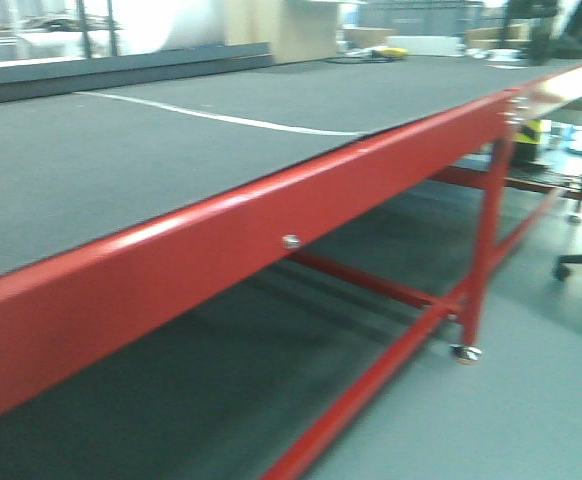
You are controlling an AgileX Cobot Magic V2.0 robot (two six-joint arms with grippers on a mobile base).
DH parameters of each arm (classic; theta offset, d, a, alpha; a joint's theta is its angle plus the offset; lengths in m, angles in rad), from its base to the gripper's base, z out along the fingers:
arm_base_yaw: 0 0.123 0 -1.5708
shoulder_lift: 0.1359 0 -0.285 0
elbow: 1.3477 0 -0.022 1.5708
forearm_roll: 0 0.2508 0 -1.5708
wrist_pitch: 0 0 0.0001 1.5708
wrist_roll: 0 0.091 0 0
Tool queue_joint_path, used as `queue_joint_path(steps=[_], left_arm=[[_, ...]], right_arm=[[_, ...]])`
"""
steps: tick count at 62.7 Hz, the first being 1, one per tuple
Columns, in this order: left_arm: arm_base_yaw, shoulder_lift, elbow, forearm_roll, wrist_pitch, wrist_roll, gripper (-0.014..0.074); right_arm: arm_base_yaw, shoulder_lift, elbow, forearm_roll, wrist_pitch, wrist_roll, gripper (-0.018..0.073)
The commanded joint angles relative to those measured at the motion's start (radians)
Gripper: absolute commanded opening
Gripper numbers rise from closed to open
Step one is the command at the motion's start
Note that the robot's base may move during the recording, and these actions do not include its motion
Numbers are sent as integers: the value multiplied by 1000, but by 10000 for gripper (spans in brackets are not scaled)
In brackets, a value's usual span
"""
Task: Grab PVC pipe and place in blue bin
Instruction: 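Drive the base away from the table carrying the pipe in both grippers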
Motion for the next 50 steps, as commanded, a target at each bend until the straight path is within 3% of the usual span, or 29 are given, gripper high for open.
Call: queue_joint_path(steps=[1, 50], left_arm=[[-7, -5, 0, 0, -31, 1, -111], [-7, -5, 0, 0, -31, 1, -111]], right_arm=[[1, -5, -2, 0, -22, -10, -168], [1, -5, -2, 0, -22, -10, -168]])
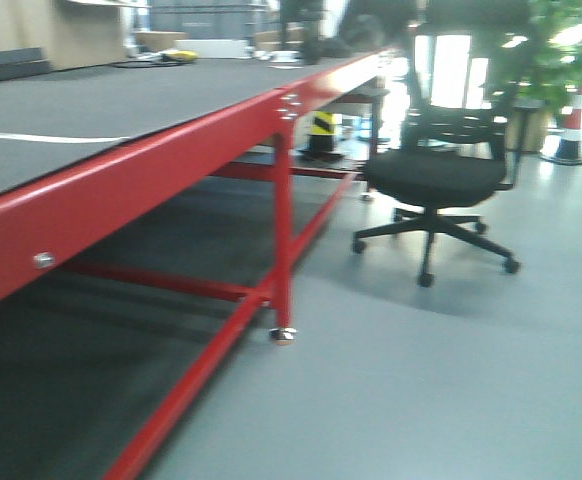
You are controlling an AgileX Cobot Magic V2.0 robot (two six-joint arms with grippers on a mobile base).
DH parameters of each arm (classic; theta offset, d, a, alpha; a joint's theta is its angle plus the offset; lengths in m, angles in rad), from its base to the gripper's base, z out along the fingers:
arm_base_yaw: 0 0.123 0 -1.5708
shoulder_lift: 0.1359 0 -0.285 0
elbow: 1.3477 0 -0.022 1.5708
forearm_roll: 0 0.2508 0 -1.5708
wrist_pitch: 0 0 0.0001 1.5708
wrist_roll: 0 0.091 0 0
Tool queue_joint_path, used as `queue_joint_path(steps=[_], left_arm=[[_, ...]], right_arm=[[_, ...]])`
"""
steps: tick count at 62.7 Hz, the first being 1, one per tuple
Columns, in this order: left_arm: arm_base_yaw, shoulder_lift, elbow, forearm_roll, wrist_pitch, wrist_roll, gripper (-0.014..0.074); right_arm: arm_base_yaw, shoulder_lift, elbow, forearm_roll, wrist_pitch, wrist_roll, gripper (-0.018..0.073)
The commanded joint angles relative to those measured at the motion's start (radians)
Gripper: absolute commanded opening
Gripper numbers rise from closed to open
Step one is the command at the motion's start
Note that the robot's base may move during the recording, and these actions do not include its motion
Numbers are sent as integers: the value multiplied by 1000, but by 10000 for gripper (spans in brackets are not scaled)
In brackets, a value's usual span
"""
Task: Grab PVC pipe and place in blue bin
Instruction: 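Drive the base away from the table carrying the pipe in both grippers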
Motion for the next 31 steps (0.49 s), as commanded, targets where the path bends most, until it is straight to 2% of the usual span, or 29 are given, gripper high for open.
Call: queue_joint_path(steps=[1, 31], left_arm=[[-7, -5, 0, 0, -31, 1, -111], [-7, -5, 0, 0, -31, 1, -111]], right_arm=[[1, -5, -2, 0, -22, -10, -168], [1, -5, -2, 0, -22, -10, -168]])
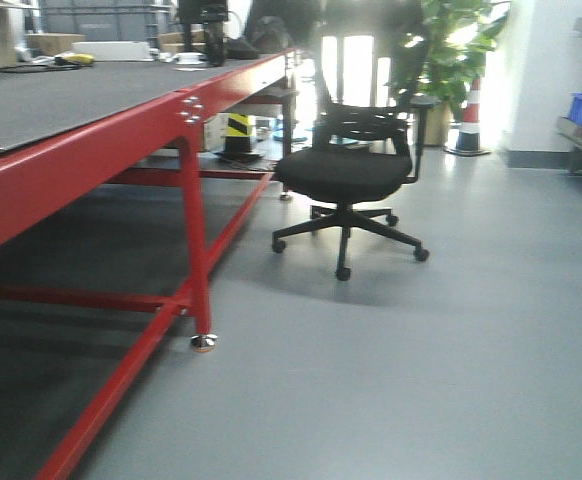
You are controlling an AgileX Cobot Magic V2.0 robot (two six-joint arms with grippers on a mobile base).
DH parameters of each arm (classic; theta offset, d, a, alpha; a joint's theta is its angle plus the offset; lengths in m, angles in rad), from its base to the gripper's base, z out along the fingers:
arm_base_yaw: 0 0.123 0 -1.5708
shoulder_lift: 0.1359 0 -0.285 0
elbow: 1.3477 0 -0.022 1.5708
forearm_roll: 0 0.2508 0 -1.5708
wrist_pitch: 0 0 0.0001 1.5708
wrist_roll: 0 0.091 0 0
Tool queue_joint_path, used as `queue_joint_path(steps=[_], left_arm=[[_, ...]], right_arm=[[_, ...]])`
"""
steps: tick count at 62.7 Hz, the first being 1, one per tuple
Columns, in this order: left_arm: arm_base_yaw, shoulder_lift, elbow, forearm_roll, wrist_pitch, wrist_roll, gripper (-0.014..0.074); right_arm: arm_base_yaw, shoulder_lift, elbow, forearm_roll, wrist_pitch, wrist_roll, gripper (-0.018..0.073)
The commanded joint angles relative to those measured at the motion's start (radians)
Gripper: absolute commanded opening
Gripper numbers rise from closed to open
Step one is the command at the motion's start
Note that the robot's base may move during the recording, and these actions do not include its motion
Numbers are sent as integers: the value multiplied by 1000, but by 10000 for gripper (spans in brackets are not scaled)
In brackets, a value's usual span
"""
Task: Grab PVC pipe and place in blue bin
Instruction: 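Drive the base away from the table carrying the pipe in both grippers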
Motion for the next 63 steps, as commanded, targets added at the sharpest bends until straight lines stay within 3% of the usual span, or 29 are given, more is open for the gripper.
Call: queue_joint_path(steps=[1, 63], left_arm=[[-7, -5, 0, 0, -31, 1, -111], [-7, -5, 0, 0, -33, 1, -111]], right_arm=[[1, -4, -2, 0, -22, -10, -168], [1, -4, -2, 0, -22, -10, -168]])
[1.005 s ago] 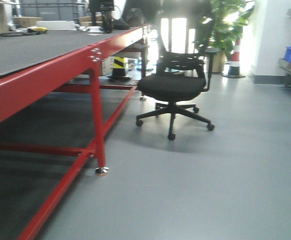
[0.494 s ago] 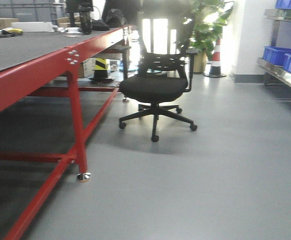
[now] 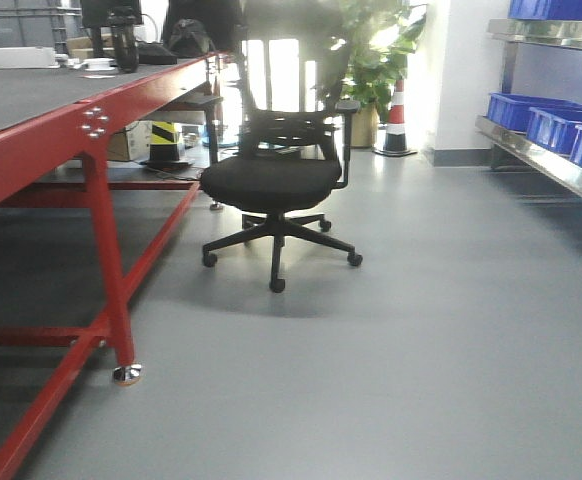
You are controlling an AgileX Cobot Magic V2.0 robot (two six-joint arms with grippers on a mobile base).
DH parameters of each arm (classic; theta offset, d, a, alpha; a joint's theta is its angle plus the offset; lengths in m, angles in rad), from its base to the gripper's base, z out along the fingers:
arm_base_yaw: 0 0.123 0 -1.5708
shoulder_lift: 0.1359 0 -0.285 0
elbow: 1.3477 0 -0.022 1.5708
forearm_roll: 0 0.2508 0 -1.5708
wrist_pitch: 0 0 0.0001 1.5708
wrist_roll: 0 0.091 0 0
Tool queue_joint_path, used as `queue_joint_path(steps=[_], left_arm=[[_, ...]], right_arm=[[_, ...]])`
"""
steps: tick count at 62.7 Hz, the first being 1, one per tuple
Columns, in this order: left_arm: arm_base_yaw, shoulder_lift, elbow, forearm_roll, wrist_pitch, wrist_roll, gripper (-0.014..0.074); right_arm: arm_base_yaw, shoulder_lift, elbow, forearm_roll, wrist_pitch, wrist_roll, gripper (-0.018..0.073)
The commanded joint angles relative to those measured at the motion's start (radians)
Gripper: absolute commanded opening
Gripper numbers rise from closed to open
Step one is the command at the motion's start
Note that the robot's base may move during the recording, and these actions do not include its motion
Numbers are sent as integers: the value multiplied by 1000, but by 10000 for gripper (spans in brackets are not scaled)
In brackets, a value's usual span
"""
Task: Grab PVC pipe and place in blue bin
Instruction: 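Drive the base away from the table carrying the pipe in both grippers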
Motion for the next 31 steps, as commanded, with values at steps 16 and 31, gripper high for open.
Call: queue_joint_path(steps=[16, 31], left_arm=[[-7, -5, 0, 0, -28, 1, -111], [-7, -5, 0, 0, -28, 1, -111]], right_arm=[[1, -2, -2, 0, -22, -10, -168], [1, -2, -2, 0, -22, -10, -168]])
